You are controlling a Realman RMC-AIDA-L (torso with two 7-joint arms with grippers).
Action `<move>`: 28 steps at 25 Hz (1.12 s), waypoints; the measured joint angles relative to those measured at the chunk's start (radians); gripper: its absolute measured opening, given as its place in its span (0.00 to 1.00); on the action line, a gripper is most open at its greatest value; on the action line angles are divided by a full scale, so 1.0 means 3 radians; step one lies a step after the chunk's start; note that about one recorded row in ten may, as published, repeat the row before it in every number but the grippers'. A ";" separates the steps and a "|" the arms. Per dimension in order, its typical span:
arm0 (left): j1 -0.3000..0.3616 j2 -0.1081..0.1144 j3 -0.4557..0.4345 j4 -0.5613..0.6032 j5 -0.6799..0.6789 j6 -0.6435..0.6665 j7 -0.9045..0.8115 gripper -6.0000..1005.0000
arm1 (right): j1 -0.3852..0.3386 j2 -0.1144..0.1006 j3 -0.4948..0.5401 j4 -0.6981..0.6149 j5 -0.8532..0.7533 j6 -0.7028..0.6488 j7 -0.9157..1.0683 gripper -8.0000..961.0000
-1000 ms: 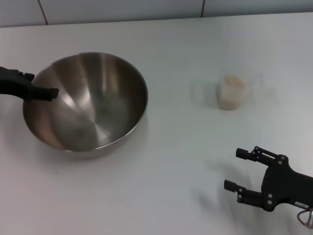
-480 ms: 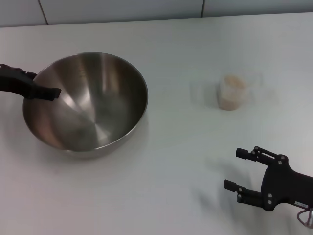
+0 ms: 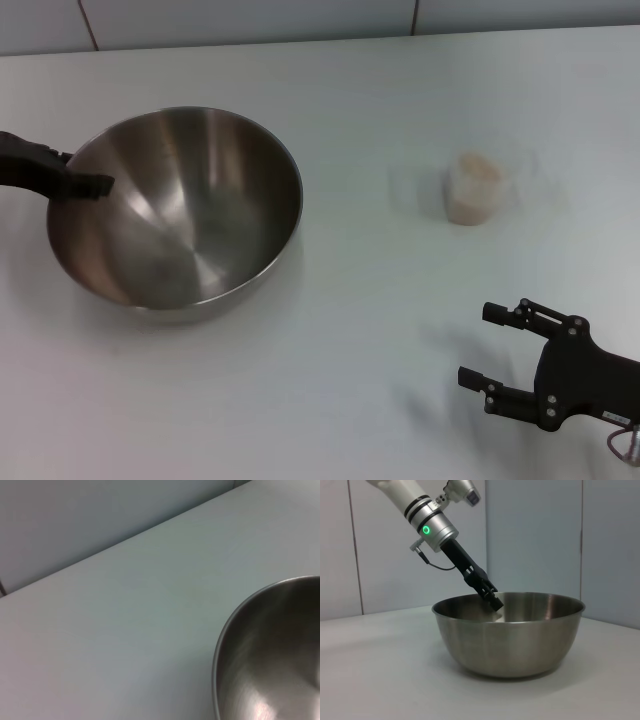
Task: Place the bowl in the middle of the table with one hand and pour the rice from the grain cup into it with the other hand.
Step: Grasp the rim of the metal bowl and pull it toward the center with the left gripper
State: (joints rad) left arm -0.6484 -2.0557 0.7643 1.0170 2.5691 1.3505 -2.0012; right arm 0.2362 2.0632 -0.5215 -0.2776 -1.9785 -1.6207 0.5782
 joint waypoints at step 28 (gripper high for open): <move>-0.0352 0.0024 -0.0303 0.0192 -0.0368 0.0697 -0.0201 0.05 | -0.0010 0.0031 0.0005 0.0000 0.0004 -0.0003 -0.0001 0.82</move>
State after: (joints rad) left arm -0.7541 -2.0484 0.6733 1.0746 2.4585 1.5598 -2.0614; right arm 0.2333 2.0726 -0.5200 -0.2776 -1.9772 -1.6215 0.5780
